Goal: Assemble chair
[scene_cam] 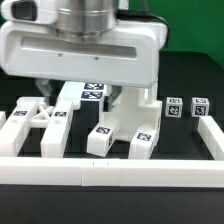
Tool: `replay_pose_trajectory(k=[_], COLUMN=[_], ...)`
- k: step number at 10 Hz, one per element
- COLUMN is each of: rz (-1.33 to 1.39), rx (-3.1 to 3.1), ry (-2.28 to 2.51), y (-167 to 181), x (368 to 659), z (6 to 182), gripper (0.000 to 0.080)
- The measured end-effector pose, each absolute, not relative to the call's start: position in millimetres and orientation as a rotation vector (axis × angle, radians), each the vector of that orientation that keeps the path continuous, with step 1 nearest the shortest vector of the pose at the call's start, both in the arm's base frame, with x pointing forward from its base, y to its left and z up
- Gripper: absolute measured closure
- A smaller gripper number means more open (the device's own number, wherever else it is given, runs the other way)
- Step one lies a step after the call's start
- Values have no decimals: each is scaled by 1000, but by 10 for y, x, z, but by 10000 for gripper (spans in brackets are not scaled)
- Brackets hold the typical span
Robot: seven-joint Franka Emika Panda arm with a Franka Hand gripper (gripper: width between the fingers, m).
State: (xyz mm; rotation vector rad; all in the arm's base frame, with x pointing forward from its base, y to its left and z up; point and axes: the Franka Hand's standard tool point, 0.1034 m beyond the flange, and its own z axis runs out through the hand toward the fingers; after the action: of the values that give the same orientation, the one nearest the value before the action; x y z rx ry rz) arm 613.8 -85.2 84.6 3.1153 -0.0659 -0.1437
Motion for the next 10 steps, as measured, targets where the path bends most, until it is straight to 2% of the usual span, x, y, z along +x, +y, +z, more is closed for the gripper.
replay_pose_trajectory(k=[1, 4, 5, 7, 10], rz=[-106, -37, 85, 108, 101], rx=[3146, 3140, 3134, 3117, 3138], ry=[-53, -33, 37, 127, 78], y=[-988, -985, -1092, -1223, -1212], x=[6112, 6175, 6198, 6011, 5946], z=[805, 796, 776, 655, 563], gripper=[150, 150, 150, 150, 150])
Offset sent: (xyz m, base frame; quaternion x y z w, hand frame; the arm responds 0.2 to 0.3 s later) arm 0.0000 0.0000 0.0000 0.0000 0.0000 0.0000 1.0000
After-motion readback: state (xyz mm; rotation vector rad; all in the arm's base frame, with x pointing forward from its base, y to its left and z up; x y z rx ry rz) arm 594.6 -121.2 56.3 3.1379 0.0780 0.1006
